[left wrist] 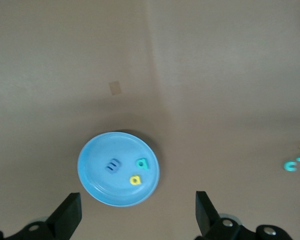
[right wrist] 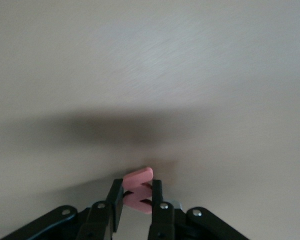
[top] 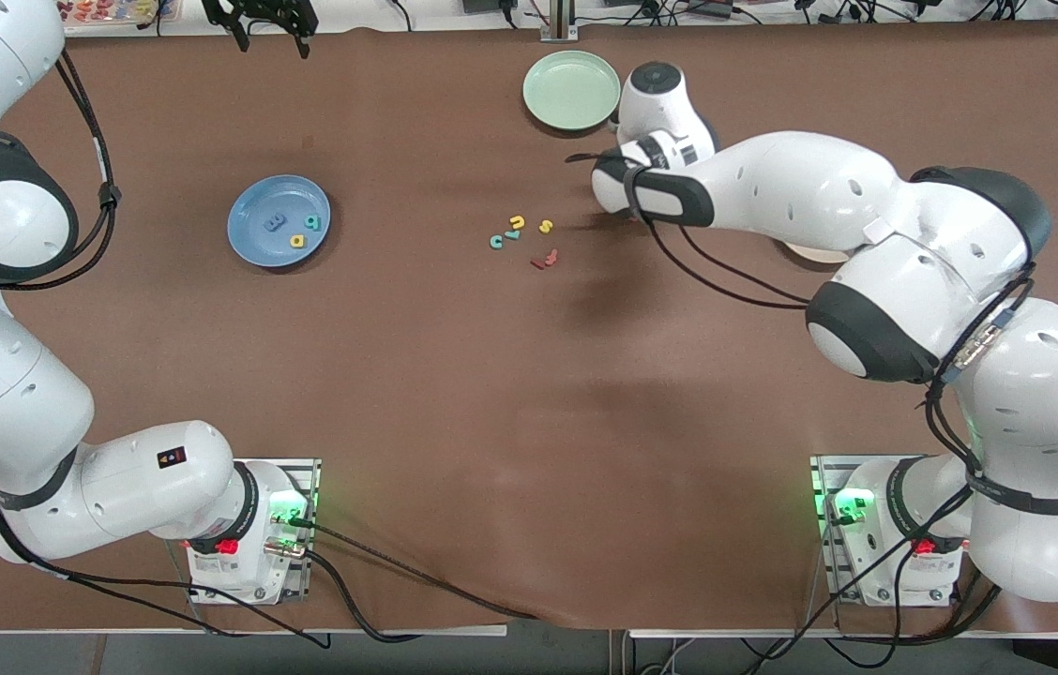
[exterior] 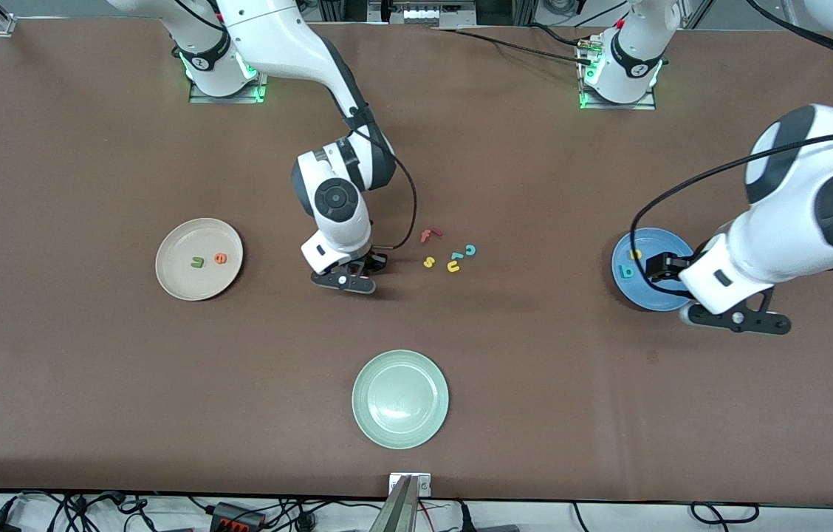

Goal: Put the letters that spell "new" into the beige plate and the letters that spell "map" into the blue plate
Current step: 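Carry the pink w to the white plate and open the right gripper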

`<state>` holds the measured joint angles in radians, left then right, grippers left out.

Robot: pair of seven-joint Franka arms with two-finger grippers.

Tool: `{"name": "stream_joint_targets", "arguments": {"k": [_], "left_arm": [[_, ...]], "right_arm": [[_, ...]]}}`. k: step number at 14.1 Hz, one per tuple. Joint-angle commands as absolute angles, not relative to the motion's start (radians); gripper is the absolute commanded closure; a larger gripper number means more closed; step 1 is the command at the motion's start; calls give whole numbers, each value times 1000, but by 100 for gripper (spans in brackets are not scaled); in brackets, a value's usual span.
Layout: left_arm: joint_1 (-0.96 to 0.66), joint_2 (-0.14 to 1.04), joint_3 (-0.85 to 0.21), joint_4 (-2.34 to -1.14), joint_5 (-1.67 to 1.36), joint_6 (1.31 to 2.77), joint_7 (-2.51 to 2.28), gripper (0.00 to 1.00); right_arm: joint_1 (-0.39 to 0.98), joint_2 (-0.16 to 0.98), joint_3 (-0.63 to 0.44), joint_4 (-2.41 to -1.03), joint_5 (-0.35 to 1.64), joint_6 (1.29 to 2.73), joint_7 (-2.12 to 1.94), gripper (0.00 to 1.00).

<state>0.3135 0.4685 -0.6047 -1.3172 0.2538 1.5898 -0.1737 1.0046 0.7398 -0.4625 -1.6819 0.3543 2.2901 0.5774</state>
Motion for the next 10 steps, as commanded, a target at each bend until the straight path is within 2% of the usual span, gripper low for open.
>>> {"name": "stream_joint_targets", "arguments": {"k": [1,2,4,7,10], "left_arm": [[171,349,-332,-1333,79,1569,-46,0],[125,301,-251,-1380,49,1578,7,0],[37,215,-108,-1457,8,1606,38,0],[15,44,-83,-1636,9,1675,29,0],[-8,-14,-77,-1712,3,1722,34,0]], "right_arm": [[989,652,-573,-1697,359,2067,469,100],[994,643,-644,-1709,360,1983,392,100],[989,606,-745,-1770,362,1927,236,100],[953,561,-824,-1903,365,1936,10,100],[858,577,-824,-1928,365,1937,-93,100]]}}
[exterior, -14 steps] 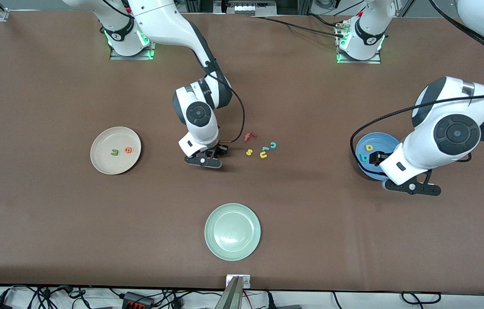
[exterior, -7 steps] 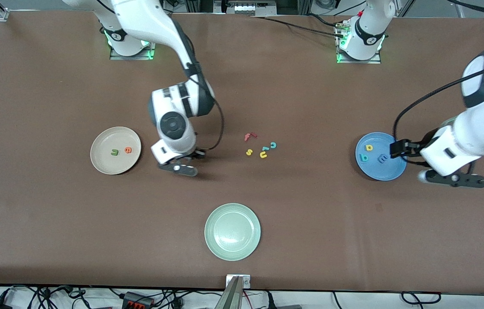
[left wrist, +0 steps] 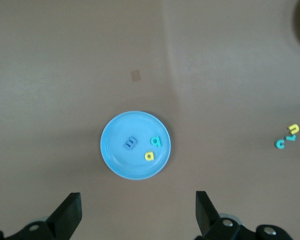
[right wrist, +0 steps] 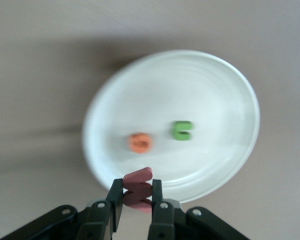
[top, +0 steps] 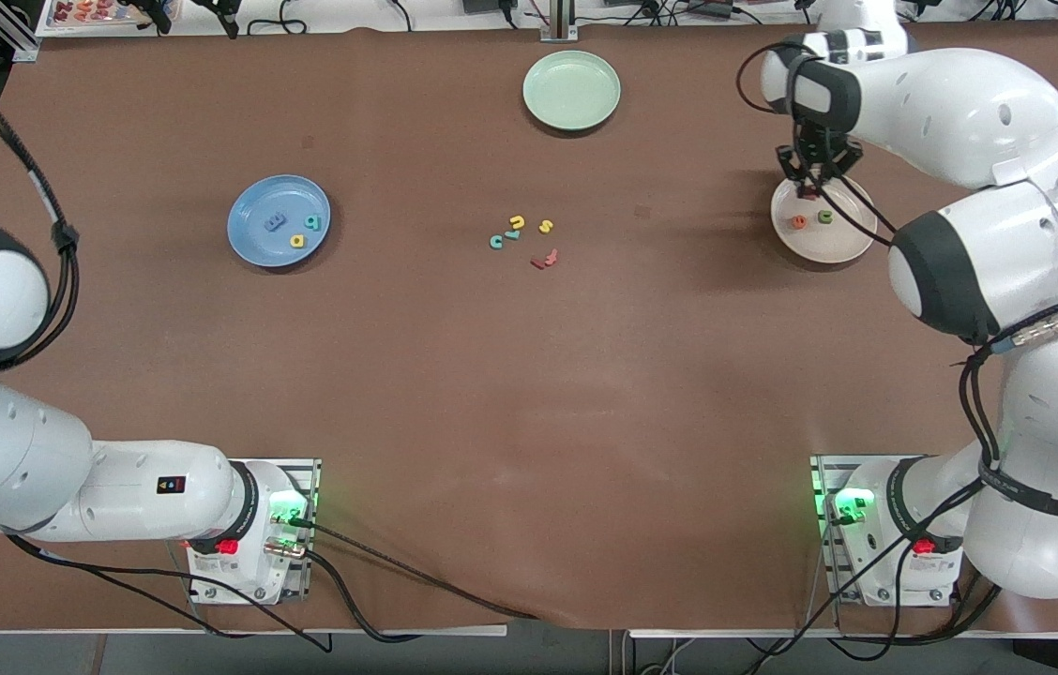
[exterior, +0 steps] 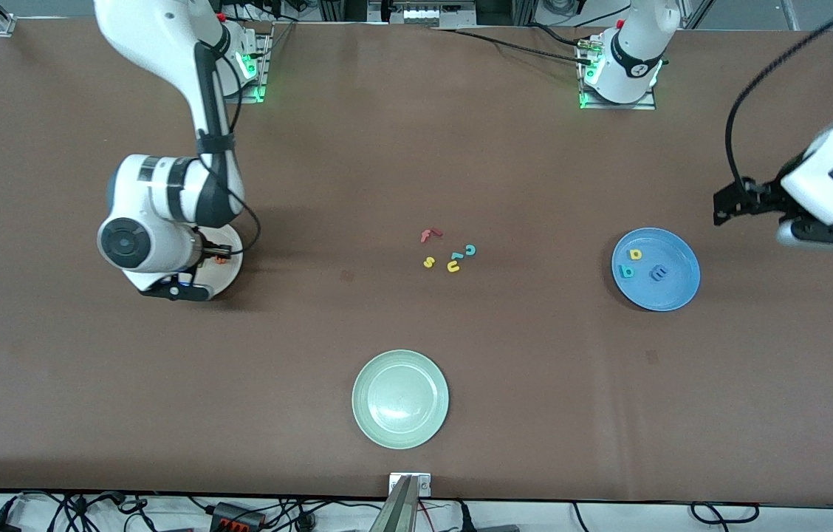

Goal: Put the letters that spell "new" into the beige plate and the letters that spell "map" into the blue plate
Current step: 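Carry the pink w to the white plate and open the right gripper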

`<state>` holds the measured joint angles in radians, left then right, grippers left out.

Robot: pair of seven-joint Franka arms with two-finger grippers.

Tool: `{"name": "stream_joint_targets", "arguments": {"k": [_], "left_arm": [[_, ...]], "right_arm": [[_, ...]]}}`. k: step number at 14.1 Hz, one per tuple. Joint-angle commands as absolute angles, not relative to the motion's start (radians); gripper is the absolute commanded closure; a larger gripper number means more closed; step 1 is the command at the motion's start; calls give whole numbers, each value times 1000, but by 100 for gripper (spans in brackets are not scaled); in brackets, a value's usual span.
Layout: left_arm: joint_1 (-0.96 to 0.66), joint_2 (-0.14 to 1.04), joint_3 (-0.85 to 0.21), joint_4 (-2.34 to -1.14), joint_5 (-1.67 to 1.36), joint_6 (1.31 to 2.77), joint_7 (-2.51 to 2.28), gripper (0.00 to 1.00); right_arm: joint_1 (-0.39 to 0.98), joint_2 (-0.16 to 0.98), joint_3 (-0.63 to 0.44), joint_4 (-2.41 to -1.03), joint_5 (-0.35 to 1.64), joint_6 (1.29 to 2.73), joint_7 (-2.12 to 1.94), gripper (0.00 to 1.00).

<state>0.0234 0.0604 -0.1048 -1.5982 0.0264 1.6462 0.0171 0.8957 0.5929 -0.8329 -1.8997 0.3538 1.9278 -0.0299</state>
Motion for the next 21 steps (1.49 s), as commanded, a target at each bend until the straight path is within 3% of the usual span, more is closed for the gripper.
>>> {"name": "stream_joint_targets", "arguments": {"k": [1,3,9,10,11,13,17,21], "left_arm": [[-24,-15,-65,-1721,2,1744,37,0],[-87,-12,7,-1721,-3,1744,40,0],[-84,8,5,-1706,-2,1743,48,0],[-80,8,11,-1706,-3,1743,58,0],[-75,8,11,-1706,-2,1740,60,0],[-75,2,6,-1706,-2,1733,58,0],[-74,2,9,-1706,2,1727,58,0],[-74,3,8,-1694,6,1715,57,0]], "right_arm": [[839,587,-824,-1928,365,1939,-113,100],[812,610,-821,-1930,373,1953,-121,100],[815,670,-784,-1927,495,2014,-121,98],[810,684,-773,-1928,495,2038,-121,91],[810,692,-773,-1928,497,2043,-121,59],[811,687,-773,-1927,497,2034,-117,3],[836,617,-851,-1884,499,1939,-97,0],[841,601,-926,-1718,497,1767,-66,0]]}}
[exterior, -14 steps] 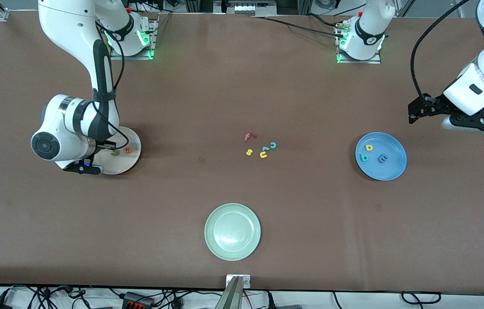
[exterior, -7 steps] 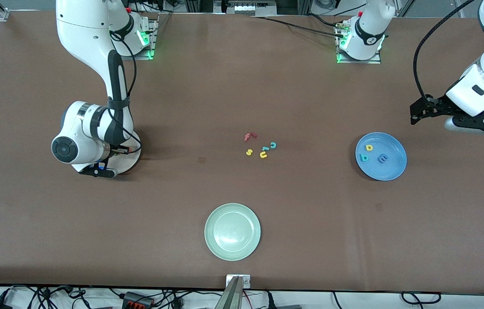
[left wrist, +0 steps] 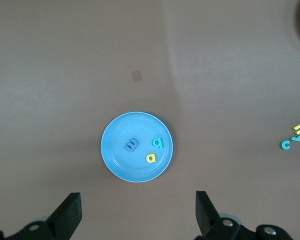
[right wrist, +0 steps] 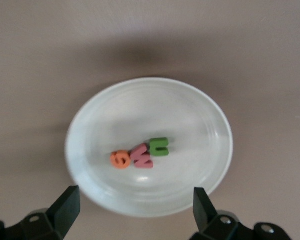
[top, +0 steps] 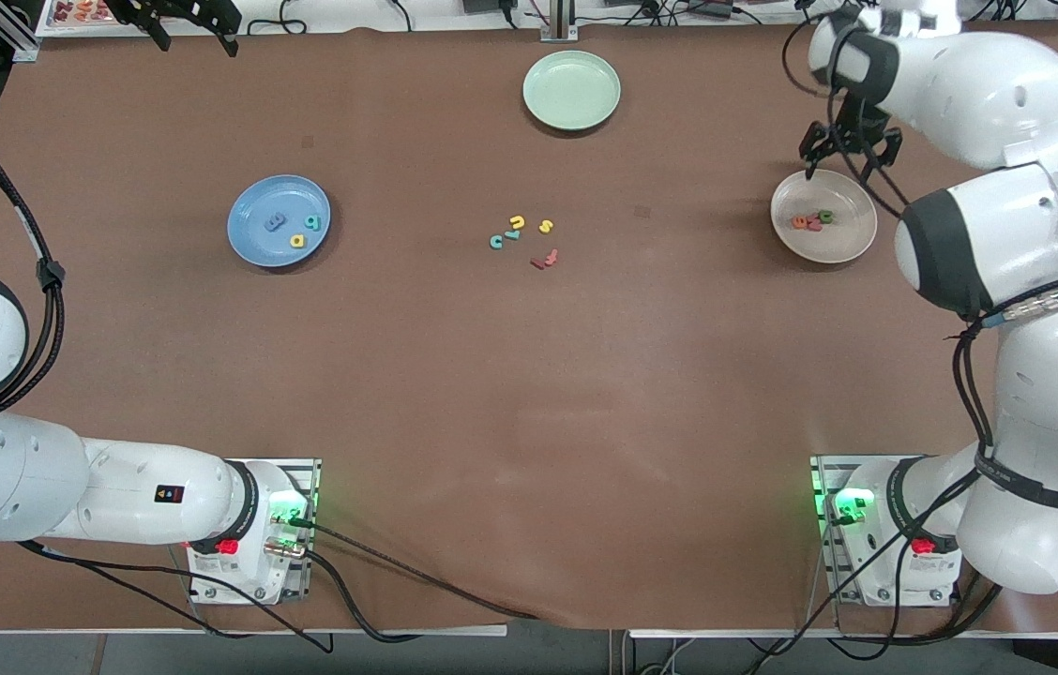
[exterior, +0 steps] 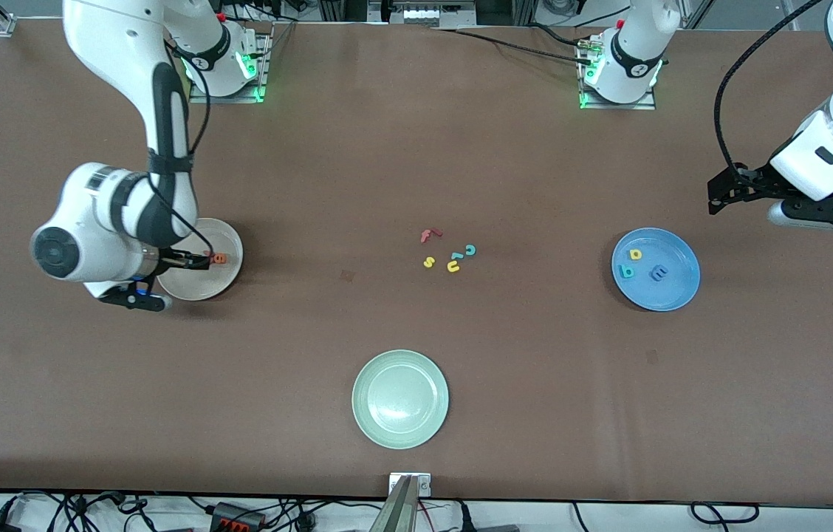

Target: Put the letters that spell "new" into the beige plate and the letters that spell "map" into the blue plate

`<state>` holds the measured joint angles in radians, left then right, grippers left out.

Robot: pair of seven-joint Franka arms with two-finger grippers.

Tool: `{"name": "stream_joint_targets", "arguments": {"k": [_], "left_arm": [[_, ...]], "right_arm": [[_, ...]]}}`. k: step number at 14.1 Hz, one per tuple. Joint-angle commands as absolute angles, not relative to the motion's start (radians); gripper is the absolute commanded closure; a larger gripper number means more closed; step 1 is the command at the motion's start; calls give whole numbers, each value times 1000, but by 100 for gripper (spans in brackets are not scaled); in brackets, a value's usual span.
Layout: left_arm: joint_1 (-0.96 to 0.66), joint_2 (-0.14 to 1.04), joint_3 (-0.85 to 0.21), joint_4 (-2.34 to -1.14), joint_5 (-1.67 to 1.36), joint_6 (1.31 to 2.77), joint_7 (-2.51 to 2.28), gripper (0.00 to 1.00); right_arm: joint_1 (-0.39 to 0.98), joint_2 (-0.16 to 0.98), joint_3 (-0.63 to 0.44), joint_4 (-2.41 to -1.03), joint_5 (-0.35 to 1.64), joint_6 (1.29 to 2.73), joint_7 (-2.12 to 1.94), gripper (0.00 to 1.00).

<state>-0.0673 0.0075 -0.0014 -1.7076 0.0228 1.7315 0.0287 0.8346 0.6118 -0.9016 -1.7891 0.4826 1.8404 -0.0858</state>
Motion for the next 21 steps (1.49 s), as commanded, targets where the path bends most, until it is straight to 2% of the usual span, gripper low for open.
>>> {"name": "stream_joint_targets", "arguments": {"k": [1,7,10,14,19,21], "left_arm": [[-74,3,5,-1692,8,1715,57,0],[-74,3,5,-1692,6,1712,58,0],[-74,3,5,-1692,6,1712,58,0],[-74,3,5,-1689,6,1698,58,0],[-75,3,5,-1689,9,1697,58,0],[-75,3,5,-1689,9,1697,58,0]], "right_arm": [[841,601,-936,-1695,497,1752,-66,0],[824,598,-902,-1631,499,1761,-48,0],[703,533,-734,-1554,460,1758,119,0],[557,393,-508,-1517,168,1763,149,0],[186,255,-202,-1473,78,1726,135,0],[86,223,-140,-1471,60,1686,92,0]]}}
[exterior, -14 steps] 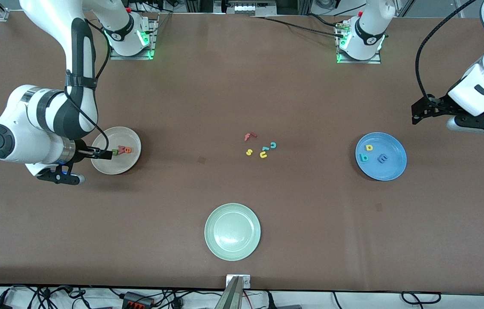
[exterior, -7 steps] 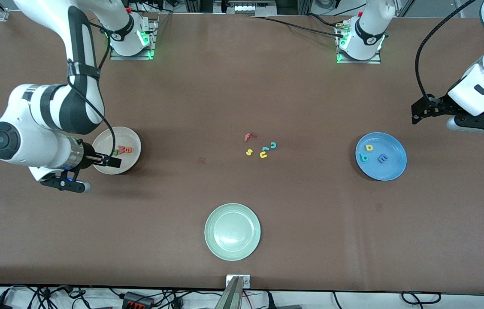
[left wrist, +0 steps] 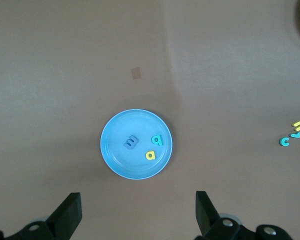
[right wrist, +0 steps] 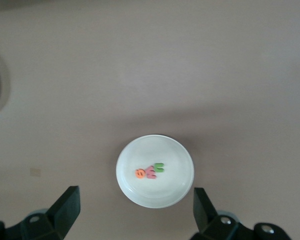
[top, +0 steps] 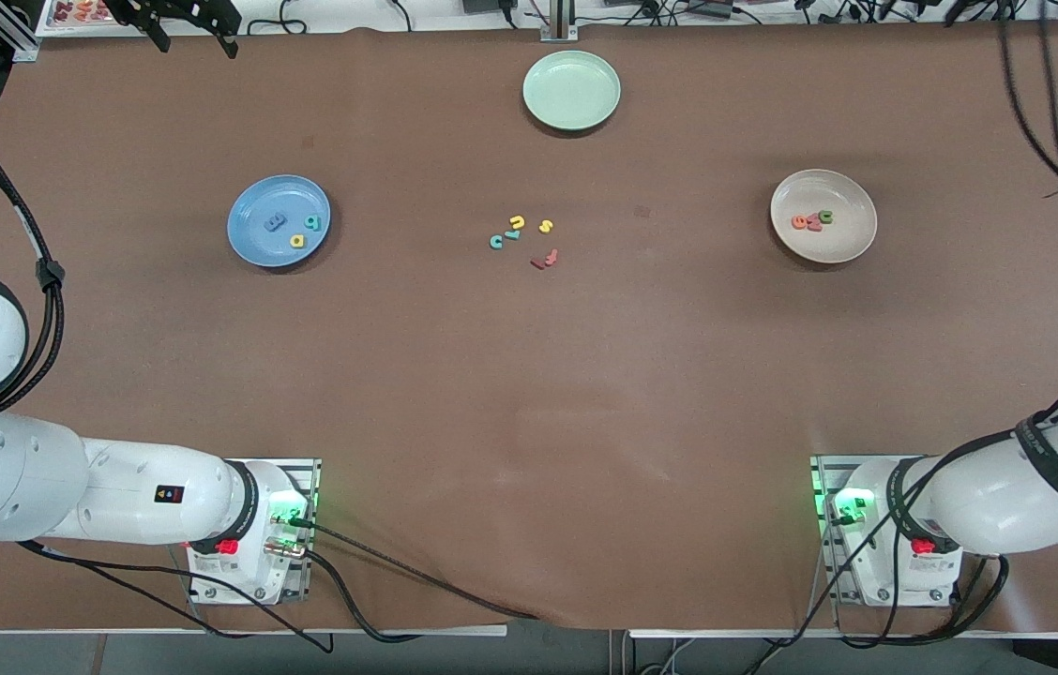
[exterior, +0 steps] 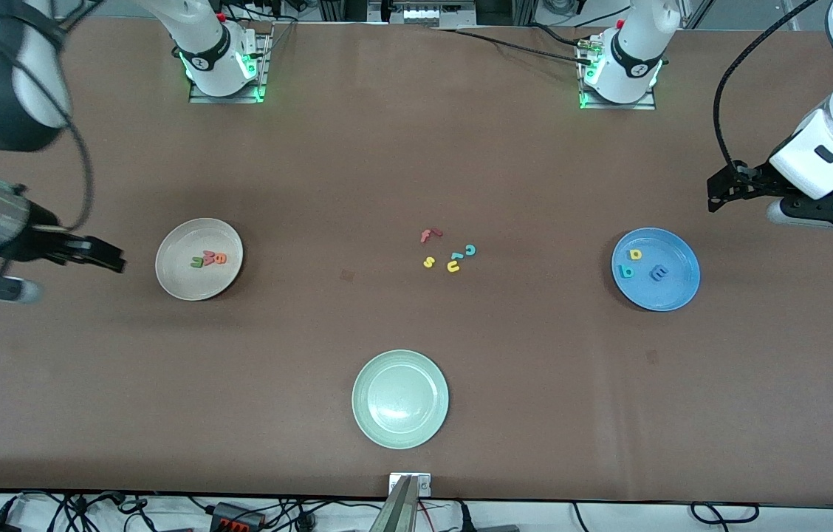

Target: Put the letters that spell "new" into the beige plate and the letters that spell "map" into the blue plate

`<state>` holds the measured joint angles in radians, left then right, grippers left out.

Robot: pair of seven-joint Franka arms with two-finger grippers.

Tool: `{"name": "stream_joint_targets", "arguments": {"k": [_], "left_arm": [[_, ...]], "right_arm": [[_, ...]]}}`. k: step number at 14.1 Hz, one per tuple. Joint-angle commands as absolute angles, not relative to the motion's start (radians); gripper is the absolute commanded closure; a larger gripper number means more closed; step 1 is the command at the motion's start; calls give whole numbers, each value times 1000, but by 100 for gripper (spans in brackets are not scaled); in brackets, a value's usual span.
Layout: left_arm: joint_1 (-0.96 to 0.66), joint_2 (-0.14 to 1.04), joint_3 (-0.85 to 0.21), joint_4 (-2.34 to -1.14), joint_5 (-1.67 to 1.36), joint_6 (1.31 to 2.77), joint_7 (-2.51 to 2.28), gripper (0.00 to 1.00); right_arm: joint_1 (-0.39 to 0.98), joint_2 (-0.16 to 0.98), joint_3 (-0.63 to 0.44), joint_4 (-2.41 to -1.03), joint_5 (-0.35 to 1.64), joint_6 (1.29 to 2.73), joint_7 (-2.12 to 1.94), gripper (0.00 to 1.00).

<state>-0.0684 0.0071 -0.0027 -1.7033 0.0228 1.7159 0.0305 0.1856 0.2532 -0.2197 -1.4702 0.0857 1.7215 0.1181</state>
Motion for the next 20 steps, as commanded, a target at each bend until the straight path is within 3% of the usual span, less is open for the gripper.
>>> {"name": "stream_joint_targets", "arguments": {"k": [1,6,9,17,20], "left_arm": [[-75,3,5,-1687,9,1697,58,0],[-75,6,3,-1683,9,1697,58,0],[-75,5,3,-1683,9,1697,58,0],[-77,5,3,-1681,9,1695,58,0],[-75,5,3,-1681,9,1695,58,0]], "right_arm": [[78,209,-140,-1471,40,1677,72,0],[29,143,-130,-1456,31,1588,57,0],[-75,138,-23,-1413,26,1539,3,0],[-17,130,-106,-1454,9,1534,-26,0],[-17,51,-103,-1584,6,1566,-21,0]]}}
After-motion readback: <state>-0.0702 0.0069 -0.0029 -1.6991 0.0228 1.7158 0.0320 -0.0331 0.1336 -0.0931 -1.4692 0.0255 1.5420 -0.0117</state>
